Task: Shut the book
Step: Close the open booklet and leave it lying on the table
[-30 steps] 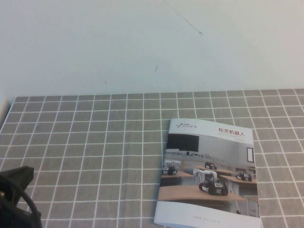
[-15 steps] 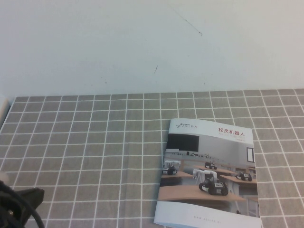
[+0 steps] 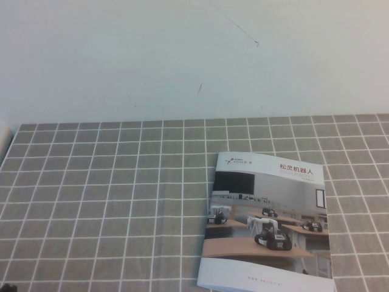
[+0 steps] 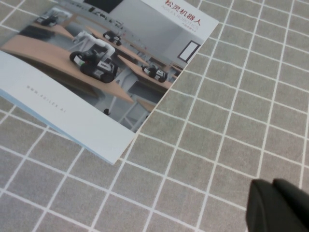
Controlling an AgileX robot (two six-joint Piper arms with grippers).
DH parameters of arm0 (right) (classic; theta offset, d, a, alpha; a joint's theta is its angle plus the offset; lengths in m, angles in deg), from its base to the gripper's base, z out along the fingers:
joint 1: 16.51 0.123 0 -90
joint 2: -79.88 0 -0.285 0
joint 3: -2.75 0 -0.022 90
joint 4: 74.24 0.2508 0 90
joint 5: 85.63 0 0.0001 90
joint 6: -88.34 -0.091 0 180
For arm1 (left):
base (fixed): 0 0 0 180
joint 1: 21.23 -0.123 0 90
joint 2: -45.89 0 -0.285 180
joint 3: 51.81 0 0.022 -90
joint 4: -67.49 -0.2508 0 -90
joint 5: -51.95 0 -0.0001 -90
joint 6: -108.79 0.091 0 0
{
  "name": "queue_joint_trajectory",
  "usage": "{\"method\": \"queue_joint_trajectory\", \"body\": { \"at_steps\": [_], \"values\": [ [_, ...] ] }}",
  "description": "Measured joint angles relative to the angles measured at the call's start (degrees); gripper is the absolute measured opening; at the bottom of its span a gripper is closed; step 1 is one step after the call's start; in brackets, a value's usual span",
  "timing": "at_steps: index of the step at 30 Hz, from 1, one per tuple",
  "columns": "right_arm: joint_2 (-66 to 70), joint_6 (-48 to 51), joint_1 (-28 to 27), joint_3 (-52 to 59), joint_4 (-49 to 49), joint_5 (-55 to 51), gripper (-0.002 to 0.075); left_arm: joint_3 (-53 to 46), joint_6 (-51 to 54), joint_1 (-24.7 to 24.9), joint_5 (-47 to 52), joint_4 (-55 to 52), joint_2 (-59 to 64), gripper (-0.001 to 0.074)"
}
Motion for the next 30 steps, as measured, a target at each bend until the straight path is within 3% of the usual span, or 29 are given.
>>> {"method": "queue_joint_trajectory", "body": {
  "at_steps": [11,17,20,30],
  "values": [
    [0.0,0.0,0.0,0.0,0.1,0.1,-0.0003,-2.6,-5.9,-1.5,6.2,-6.4,-5.6,-0.0004],
    [0.0,0.0,0.0,0.0,0.2,0.1,-0.0003,-2.6,-23.3,-1.5,5.6,-20.6,-5.6,-0.0004],
    [0.0,0.0,0.0,0.0,0.2,0.1,-0.0003,-2.6,-29.2,-1.5,5.6,-22.9,-5.6,-0.0004],
    [0.0,0.0,0.0,0.0,0.2,0.2,-0.0003,-2.6,-23.6,-1.5,5.6,-17.2,-5.6,-0.0004]
  ]
}}
